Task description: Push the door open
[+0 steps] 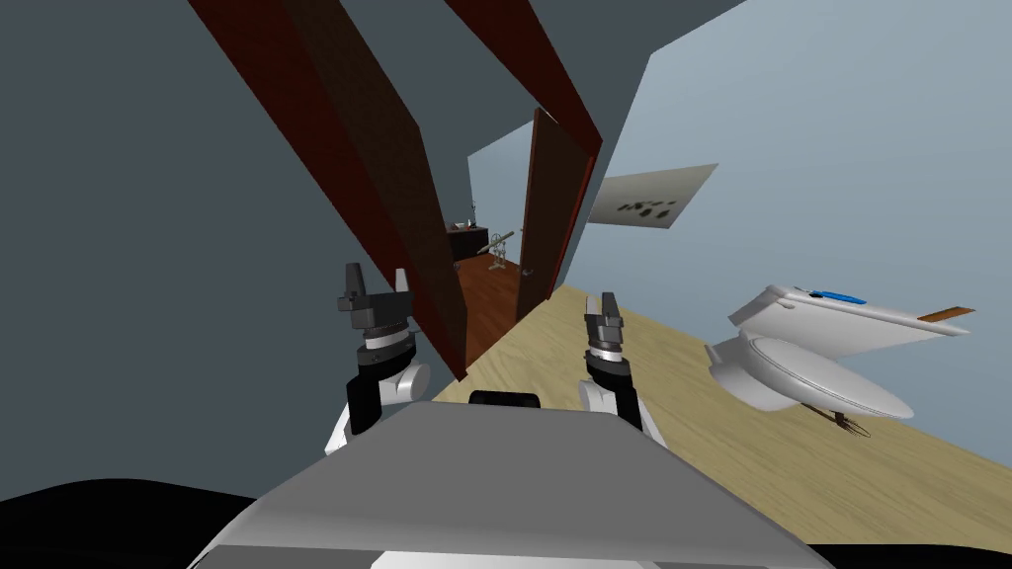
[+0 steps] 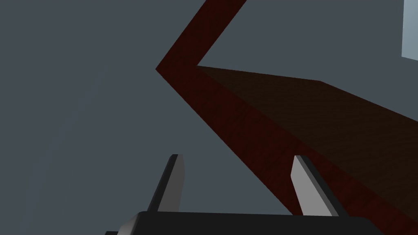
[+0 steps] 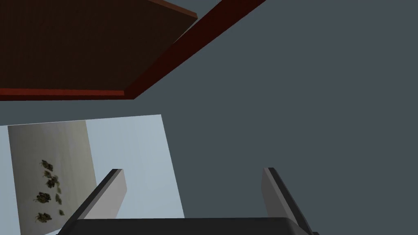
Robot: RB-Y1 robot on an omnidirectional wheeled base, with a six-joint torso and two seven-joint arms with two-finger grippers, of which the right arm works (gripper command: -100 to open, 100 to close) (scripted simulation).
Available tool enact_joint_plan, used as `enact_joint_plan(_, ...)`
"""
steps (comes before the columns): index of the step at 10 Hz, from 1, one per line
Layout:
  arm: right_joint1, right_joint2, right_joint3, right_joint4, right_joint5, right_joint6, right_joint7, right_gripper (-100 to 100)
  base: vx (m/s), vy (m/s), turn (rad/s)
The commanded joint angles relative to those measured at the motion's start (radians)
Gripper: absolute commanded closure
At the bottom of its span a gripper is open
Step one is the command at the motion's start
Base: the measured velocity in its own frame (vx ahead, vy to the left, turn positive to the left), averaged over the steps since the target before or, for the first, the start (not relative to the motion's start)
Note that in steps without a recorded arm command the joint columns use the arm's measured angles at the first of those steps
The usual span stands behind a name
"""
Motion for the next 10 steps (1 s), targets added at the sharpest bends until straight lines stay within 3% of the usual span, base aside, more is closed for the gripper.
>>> enact_joint_plan(1, -0.012, -0.001, 0.008, 0.031, -0.004, -0.003, 0.004, -100, 0.121, -0.106, 0.116)
enact_joint_plan(10, -0.083, -0.019, 0.034, 0.219, -0.042, -0.021, 0.014, -100, 0.101, -0.096, 0.113)
